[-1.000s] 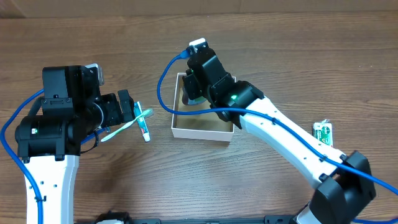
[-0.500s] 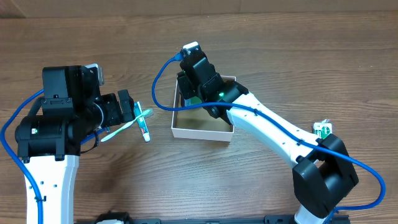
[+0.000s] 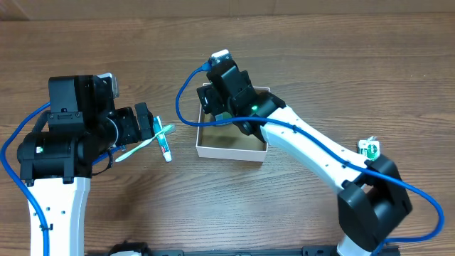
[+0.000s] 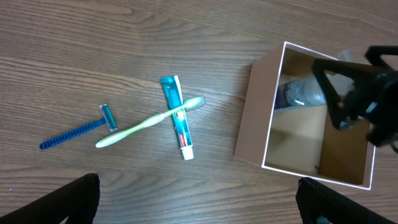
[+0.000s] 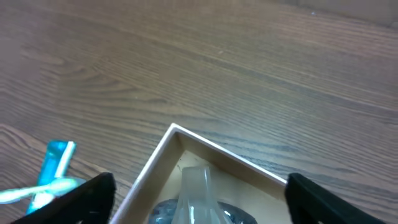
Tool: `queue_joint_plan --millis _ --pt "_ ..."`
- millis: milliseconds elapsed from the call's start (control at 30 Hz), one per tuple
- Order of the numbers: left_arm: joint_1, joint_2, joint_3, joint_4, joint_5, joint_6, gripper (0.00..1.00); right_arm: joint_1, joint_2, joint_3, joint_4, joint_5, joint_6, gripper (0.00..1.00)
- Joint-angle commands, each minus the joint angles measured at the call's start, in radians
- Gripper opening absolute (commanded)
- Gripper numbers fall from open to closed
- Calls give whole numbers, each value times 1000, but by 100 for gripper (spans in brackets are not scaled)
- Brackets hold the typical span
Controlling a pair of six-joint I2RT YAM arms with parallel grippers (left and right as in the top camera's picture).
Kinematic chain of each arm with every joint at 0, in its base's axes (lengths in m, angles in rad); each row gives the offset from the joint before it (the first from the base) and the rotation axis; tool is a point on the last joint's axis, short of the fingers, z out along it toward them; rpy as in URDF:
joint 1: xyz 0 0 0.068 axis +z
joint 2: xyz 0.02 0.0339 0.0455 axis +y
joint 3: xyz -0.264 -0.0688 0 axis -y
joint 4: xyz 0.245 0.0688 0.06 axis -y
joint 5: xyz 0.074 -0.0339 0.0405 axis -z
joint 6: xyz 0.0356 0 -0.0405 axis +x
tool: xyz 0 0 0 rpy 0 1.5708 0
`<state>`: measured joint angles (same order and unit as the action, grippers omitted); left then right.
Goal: Pack container
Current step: 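Carry the soap bottle with the right gripper into the white box, then release the bottle and move the right gripper to the Dettol soap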
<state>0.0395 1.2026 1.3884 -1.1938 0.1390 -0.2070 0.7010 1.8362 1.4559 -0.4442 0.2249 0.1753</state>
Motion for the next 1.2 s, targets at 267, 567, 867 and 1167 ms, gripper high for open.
queue_joint_plan --millis 267,567,867,1167 --pt "3 0 24 1 8 17 100 -256 -388 27 -406 220 637 100" --pt "3 0 24 2 -2 32 100 -723 -420 13 -843 36 775 100" --pt "3 0 24 -2 -27 27 100 -877 -420 -272 -710 -6 850 100" --pt "3 0 24 -12 -26 27 100 -977 -418 -539 -277 -17 570 100"
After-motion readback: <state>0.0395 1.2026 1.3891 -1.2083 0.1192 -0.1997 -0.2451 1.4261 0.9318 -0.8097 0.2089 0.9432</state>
